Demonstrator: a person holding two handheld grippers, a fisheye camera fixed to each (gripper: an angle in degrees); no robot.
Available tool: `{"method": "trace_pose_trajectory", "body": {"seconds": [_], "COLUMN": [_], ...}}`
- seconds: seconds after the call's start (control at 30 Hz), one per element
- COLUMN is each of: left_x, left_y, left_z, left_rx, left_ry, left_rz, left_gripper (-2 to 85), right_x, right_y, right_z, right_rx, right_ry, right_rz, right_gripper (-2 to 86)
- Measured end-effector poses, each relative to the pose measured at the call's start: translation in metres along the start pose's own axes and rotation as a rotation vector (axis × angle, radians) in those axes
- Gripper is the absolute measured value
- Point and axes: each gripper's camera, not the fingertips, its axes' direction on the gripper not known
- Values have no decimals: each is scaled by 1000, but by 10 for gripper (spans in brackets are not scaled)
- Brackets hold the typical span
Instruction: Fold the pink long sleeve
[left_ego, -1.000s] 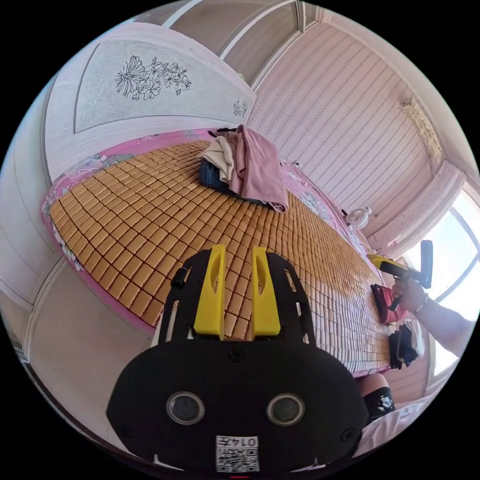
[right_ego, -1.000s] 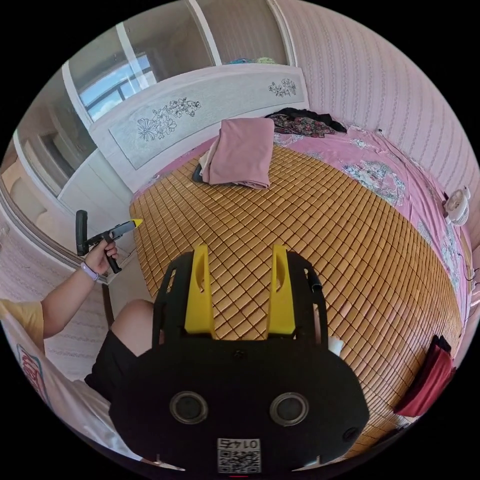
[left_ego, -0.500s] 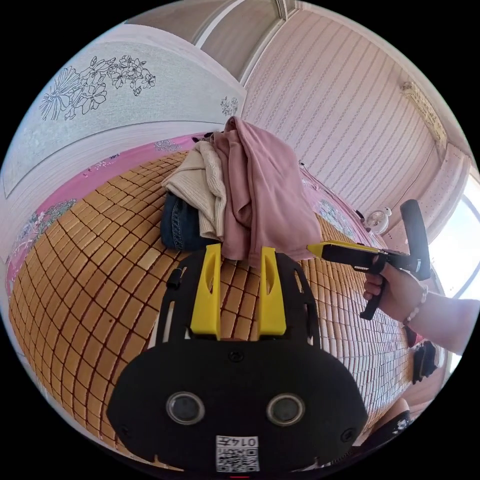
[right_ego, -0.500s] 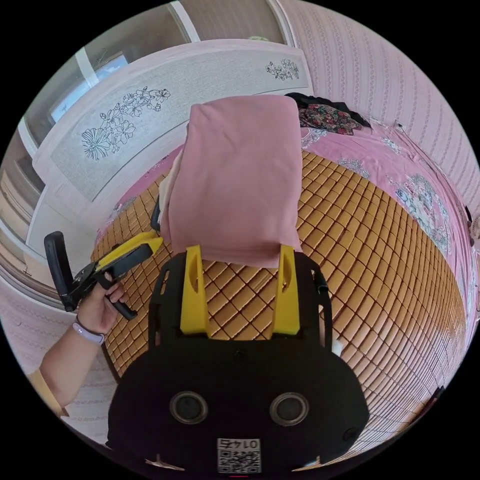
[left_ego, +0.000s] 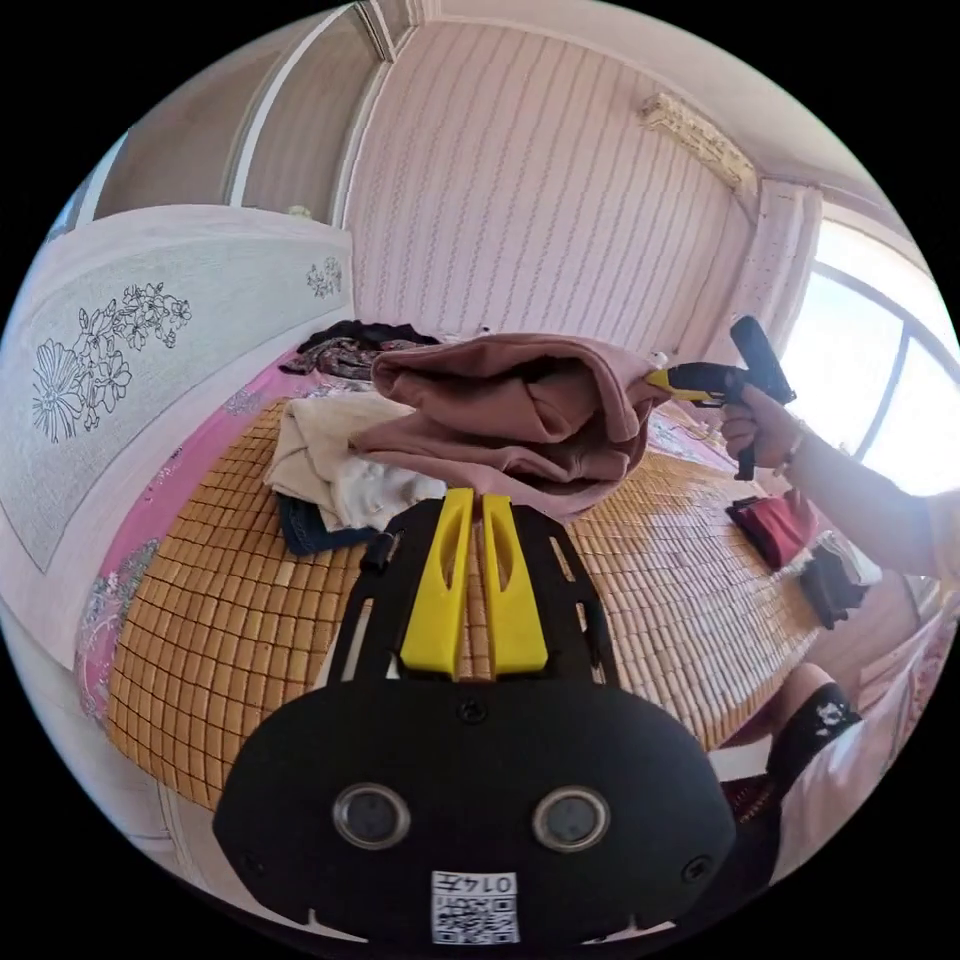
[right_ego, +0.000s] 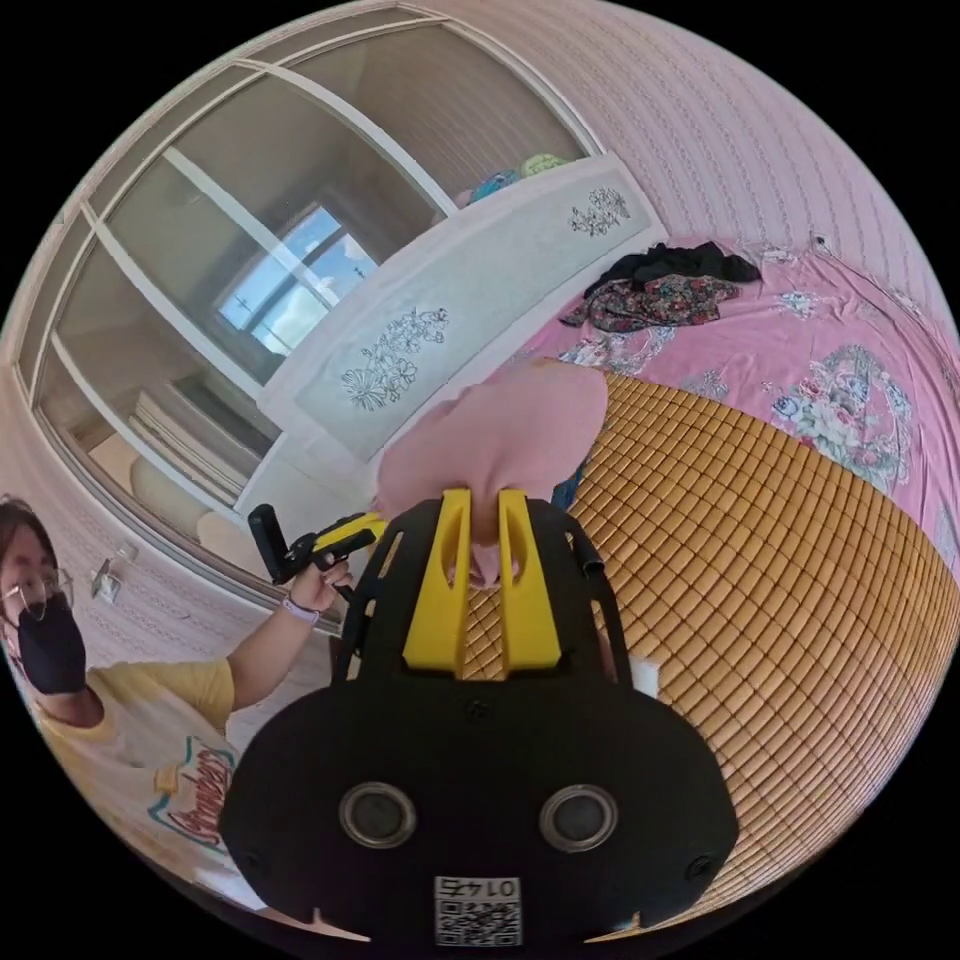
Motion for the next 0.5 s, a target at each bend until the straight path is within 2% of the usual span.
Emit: {"method": "trace_pose_trajectory", "body": {"seconds": [0.07, 0.17, 0.23, 0.3, 0.43, 0.5], "left_x": [36, 84, 115, 133, 155, 163], "left_y": [48, 130, 174, 193, 207, 210], "left_z": [-14, -15, -13, -24, -57, -69], "left_rx": [-53, -143, -247, -239, -236, -240], "left_ry": [124, 268, 269, 271, 247, 230], "left_rz": [-42, -189, -257, -277, -273, -268], "left_gripper": [-8, -8, -8, -9, -9, -9], "right_x": [-11, -12, -17, -35, -72, -99], "right_y": [74, 205, 271, 335, 375, 375], "right_z": [-22, -33, -35, -40, -37, -32], "right_rx": [-47, -174, -238, -209, -172, -83], "right_ry": [104, 294, 319, 263, 275, 234], "right_rz": [1, 142, 236, 324, 312, 276], "right_gripper": [67, 103, 118, 126, 130, 137]}}
